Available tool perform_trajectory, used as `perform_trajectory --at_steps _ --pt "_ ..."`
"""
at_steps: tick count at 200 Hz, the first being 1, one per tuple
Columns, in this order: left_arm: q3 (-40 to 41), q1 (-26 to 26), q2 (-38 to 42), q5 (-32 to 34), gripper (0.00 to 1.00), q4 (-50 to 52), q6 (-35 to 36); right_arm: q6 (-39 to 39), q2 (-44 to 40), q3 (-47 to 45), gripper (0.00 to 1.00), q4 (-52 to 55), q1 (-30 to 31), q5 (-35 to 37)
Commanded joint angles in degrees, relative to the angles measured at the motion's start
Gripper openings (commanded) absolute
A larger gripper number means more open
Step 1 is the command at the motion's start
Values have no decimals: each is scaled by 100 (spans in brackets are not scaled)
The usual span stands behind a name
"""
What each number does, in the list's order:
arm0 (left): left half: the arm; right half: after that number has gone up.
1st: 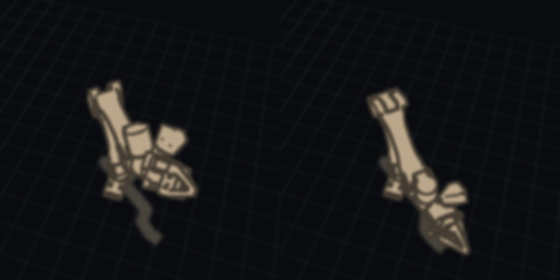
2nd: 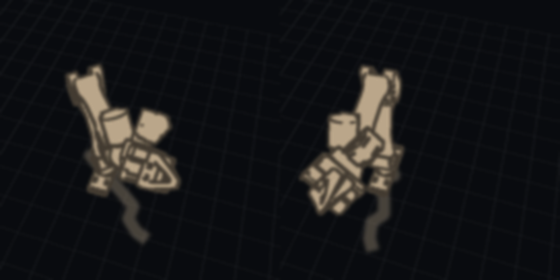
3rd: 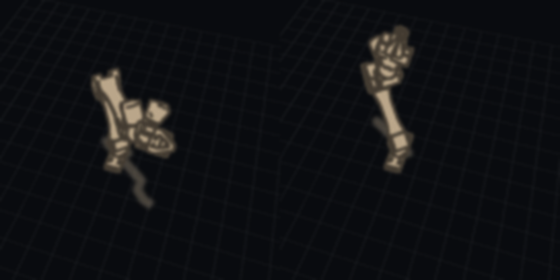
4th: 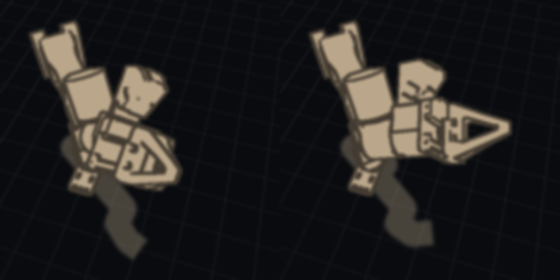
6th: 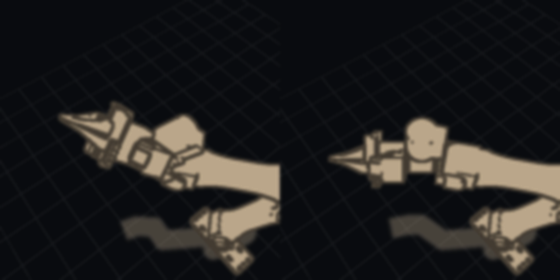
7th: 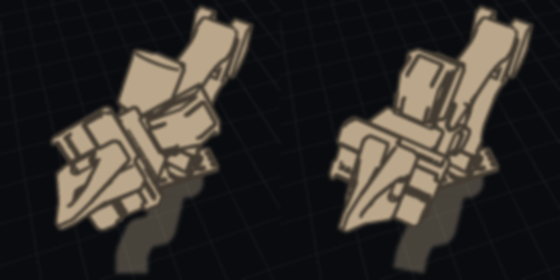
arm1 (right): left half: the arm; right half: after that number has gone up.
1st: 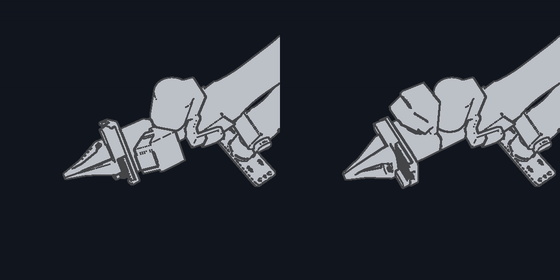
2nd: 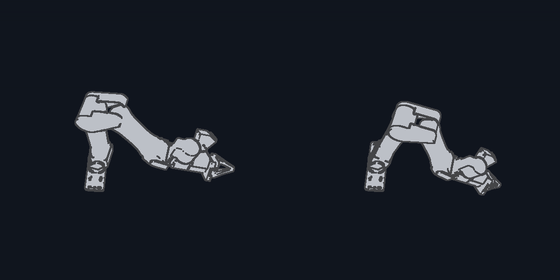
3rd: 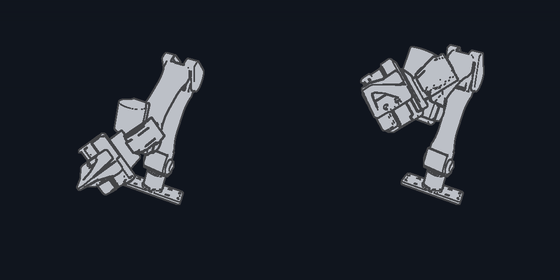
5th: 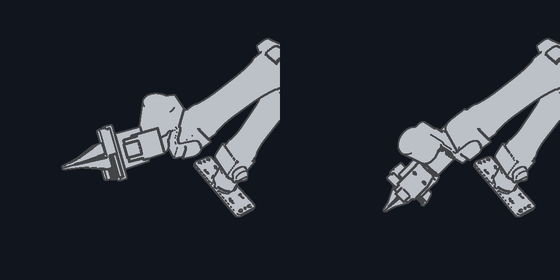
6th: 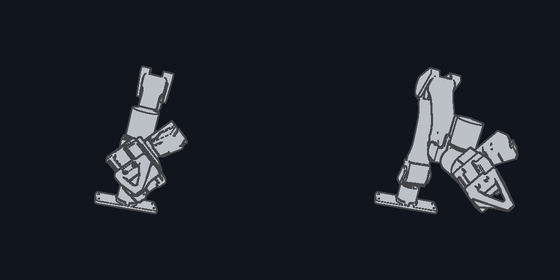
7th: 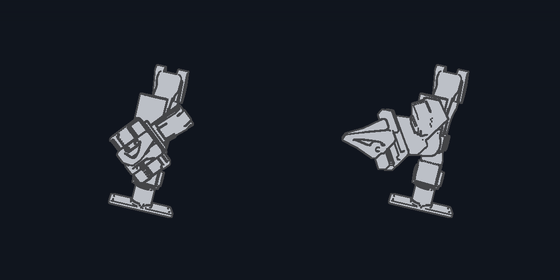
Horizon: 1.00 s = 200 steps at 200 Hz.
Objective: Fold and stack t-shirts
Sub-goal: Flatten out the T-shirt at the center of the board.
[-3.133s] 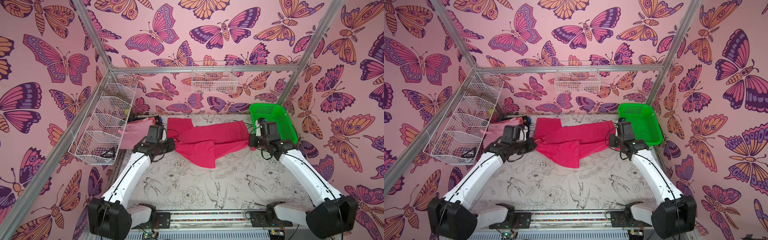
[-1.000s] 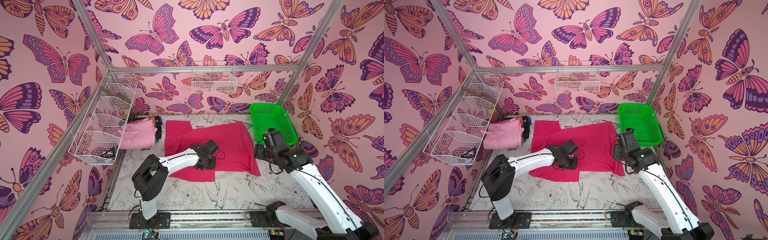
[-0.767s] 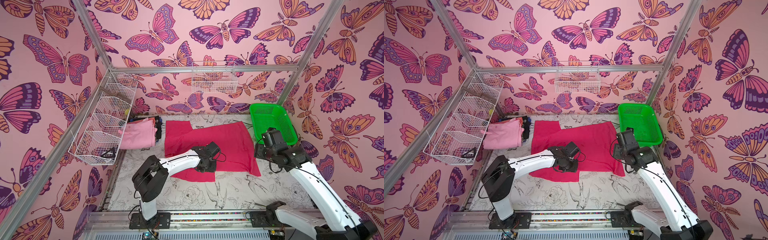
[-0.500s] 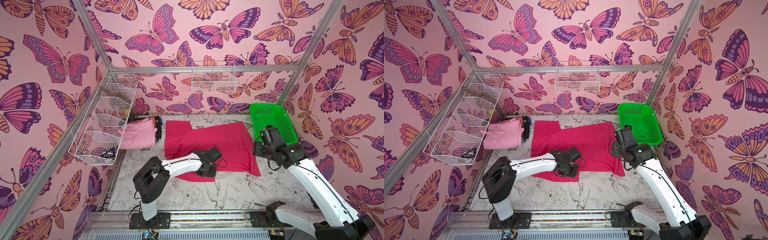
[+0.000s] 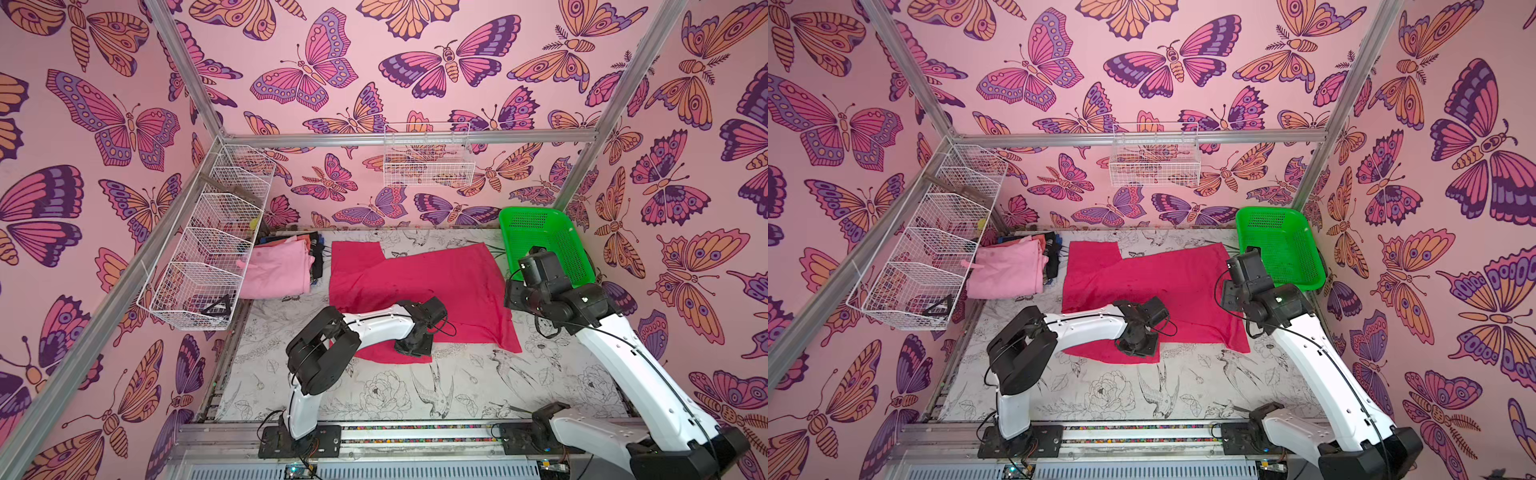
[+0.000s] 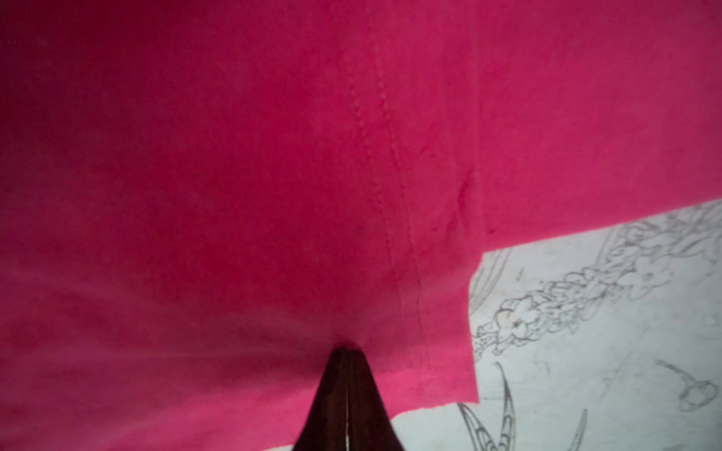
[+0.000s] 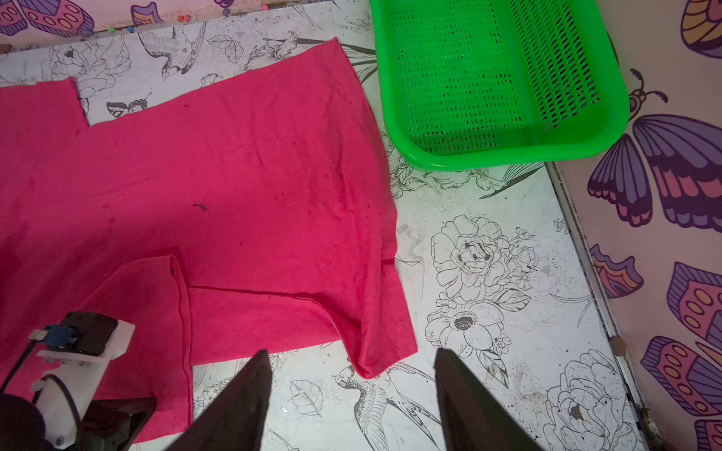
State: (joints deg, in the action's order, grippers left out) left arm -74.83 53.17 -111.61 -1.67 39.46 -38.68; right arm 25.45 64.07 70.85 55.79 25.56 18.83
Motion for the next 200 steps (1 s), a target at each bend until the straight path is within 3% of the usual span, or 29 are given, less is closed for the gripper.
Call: perform_trajectory --at_steps 1,56,167,179,200 --pt "29 18 -293 20 0 276 63 -32 -35 53 70 178 35 182" --pt "125 18 -9 253 0 545 31 25 110 -143 66 21 33 140" --pt "163 18 121 369 0 606 10 144 1353 -643 65 -720 33 234" --pt "179 18 152 398 12 615 2 144 1535 -619 65 -753 33 219" --pt "205 17 183 420 19 615 -9 171 1809 -607 64 -806 29 243"
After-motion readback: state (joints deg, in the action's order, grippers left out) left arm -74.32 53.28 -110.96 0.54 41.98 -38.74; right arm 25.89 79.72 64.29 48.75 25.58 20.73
